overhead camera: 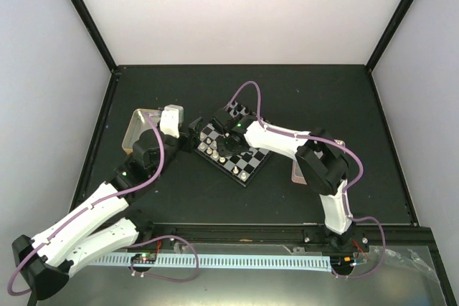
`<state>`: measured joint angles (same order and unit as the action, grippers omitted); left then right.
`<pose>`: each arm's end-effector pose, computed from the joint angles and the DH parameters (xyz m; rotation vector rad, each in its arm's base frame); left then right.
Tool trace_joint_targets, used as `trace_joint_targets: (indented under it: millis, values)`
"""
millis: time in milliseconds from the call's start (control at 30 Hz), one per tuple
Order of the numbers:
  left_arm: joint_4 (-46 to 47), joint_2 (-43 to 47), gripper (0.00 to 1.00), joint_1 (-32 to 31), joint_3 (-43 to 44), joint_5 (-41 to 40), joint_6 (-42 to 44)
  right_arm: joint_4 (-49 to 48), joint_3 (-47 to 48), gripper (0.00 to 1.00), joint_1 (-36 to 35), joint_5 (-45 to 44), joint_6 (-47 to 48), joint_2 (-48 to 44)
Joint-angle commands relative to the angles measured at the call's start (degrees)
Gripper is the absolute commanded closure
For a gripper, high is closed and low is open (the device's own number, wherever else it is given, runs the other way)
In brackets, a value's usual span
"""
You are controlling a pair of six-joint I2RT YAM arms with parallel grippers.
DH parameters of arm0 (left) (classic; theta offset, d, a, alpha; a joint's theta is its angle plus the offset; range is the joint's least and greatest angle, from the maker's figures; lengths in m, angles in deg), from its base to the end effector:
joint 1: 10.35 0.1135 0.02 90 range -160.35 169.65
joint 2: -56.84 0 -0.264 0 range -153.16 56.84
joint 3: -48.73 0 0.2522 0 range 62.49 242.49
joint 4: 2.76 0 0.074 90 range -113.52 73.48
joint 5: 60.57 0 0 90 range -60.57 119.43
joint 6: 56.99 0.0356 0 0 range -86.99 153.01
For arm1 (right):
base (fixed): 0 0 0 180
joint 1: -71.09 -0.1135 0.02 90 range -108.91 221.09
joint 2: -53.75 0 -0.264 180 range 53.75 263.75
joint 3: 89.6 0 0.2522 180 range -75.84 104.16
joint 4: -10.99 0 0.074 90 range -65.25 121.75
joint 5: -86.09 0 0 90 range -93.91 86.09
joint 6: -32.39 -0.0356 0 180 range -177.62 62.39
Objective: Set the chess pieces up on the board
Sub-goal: Place the chess piece on the chessboard, then pick up the chess piece from the storage box.
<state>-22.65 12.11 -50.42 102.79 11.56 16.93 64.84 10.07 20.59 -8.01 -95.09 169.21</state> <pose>0.1504 -0.1123 0.3204 0.1403 1.7613 -0.4420 0.2655 0.3180 0.1806 -0.3021 2.8074 0.2794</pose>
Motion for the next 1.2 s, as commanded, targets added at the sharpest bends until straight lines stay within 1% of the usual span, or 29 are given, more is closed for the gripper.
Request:
trace_joint_targets:
  millis: [0,200,400,567,733,833,1000,1167]
  values:
    - [0.9,-0.35,0.33,0.61,0.58,-0.23,-0.44,0.62,1.46,0.92,-0.11,-1.43,0.28,1.34]
    - [0.95,-0.4,0.33,0.65,0.64,-0.07,-0.4,0.44,1.77,0.9,-0.06,-0.81,0.47,2.34]
    - [0.86,-0.45,0.33,0.75,0.75,0.37,-0.27,0.17,1.81,0.8,-0.08,-0.17,0.06,2.2]
    - [0.73,-0.36,0.33,0.8,0.77,0.38,-0.27,0.39,1.32,0.78,0.0,-2.32,-0.87,-0.73]
    - [0.73,-0.18,0.33,0.87,0.81,0.38,-0.27,-0.59,-1.32,0.76,1.4,-3.26,-2.12,-6.57]
    - [0.69,-0.05,0.33,0.83,0.84,0.38,-0.27,-1.75,-5.2,0.75,3.5,-4.66,-3.41,-12.31]
    - [0.73,0.15,0.33,0.89,0.83,0.59,-0.27,-2.14,-14.73,0.74,8.36,-10.52,-5.89,-23.08]
    - [0.84,0.42,0.33,0.97,0.69,0.95,-0.53,-1.68,-27.07,0.74,16.37,-16.66,-8.55,-35.23]
